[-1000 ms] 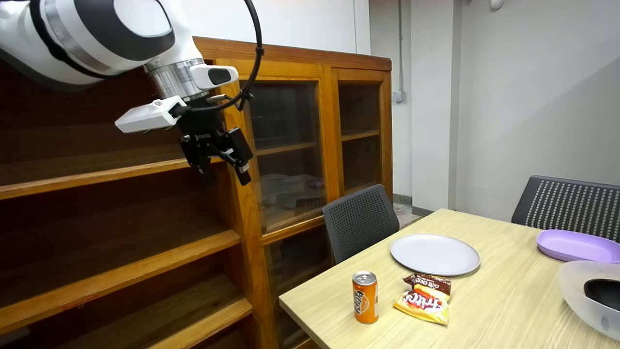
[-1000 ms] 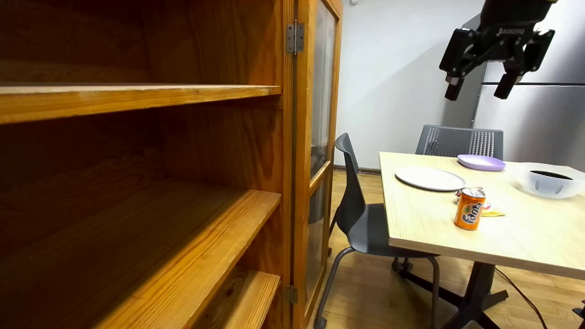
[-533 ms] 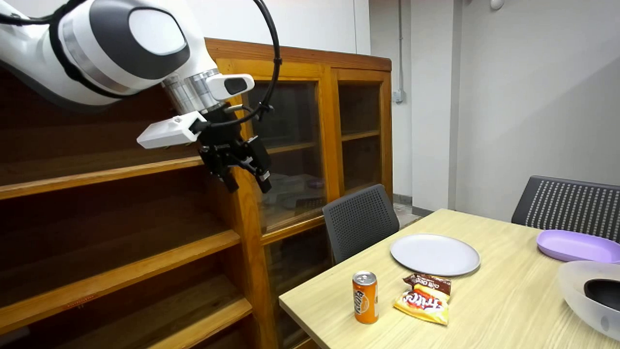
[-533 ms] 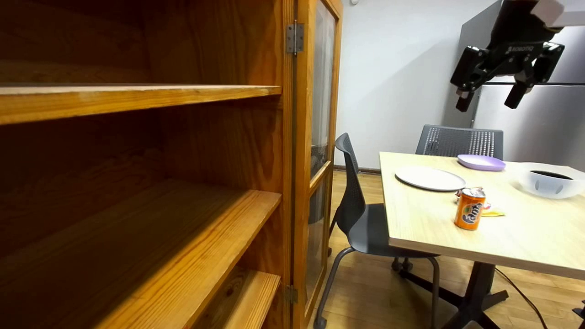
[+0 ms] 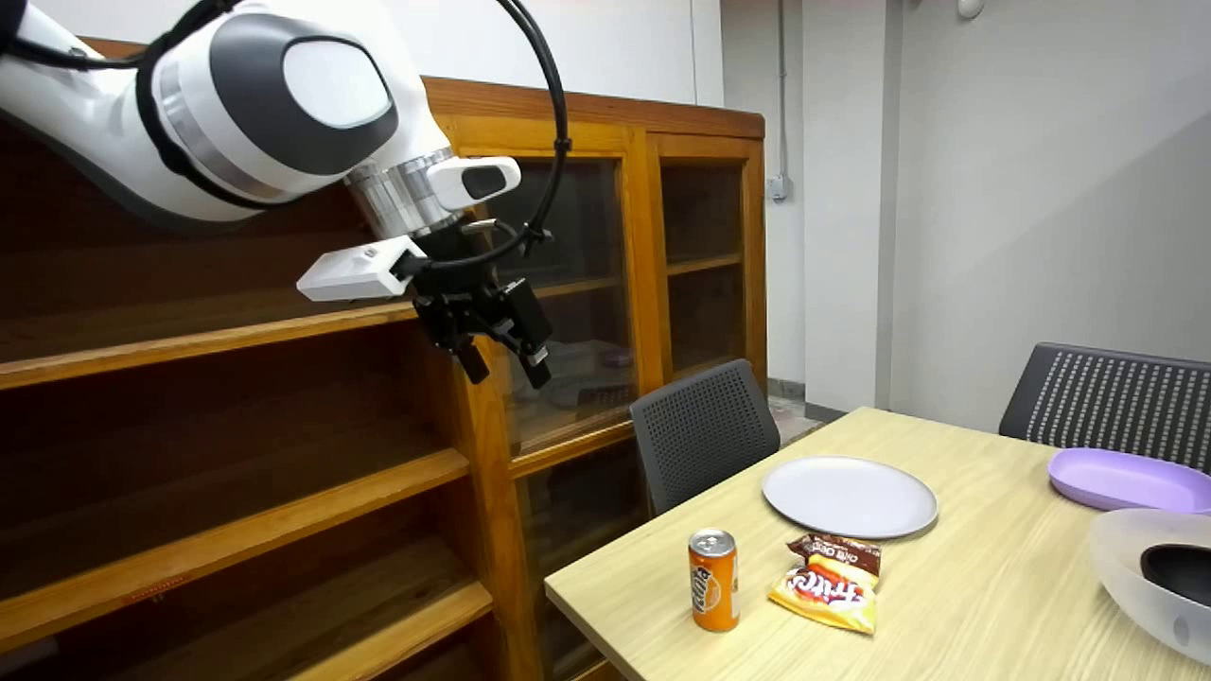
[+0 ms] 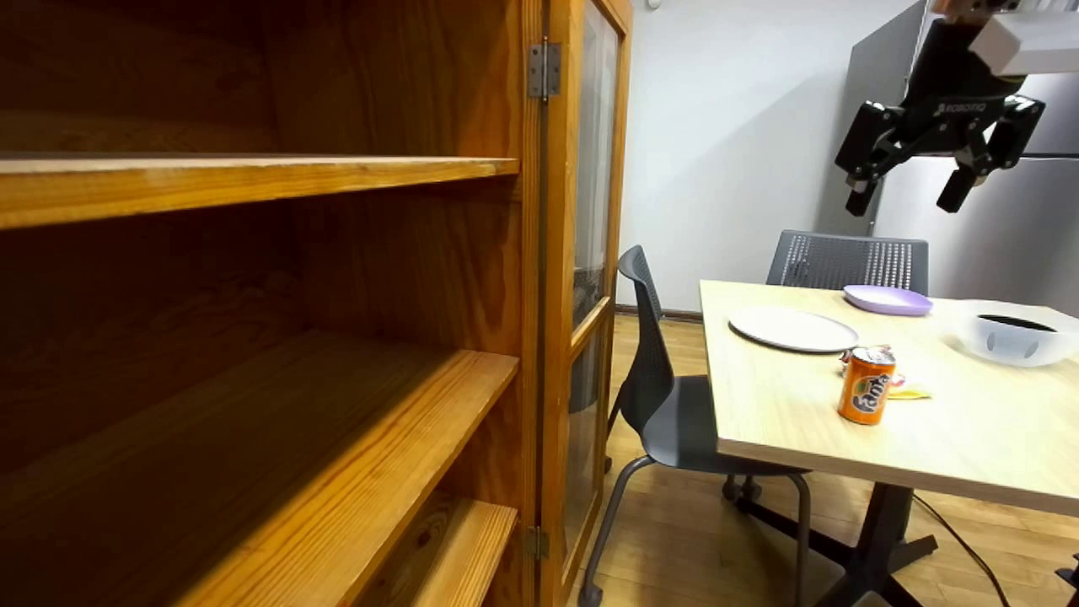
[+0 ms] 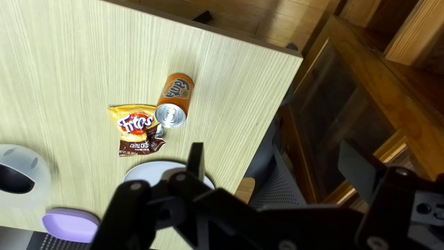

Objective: Put the orange can on the second shelf from the top

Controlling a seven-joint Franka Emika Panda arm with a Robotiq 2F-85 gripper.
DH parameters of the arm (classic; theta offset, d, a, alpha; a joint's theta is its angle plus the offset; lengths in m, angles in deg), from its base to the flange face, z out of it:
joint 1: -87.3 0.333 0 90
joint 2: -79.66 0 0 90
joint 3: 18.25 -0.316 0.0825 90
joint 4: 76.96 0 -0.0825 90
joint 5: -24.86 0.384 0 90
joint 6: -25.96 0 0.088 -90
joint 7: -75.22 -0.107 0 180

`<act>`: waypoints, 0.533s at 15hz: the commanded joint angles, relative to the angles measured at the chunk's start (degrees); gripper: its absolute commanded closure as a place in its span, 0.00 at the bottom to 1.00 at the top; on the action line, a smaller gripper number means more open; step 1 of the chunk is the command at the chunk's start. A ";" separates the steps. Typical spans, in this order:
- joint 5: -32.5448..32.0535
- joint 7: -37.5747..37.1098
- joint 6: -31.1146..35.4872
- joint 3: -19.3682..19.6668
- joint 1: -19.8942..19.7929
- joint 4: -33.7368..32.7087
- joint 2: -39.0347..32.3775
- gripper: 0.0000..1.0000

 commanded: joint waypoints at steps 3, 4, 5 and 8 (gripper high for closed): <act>-5.15 -3.25 2.64 -3.34 -3.39 -0.09 -2.46 0.00; -6.63 -3.59 4.12 -3.43 -4.07 -0.10 -3.55 0.00; -8.15 -3.88 6.31 -3.49 -4.98 -0.04 -4.74 0.00; -11.51 -4.87 11.25 -3.46 -7.57 0.00 -7.70 0.00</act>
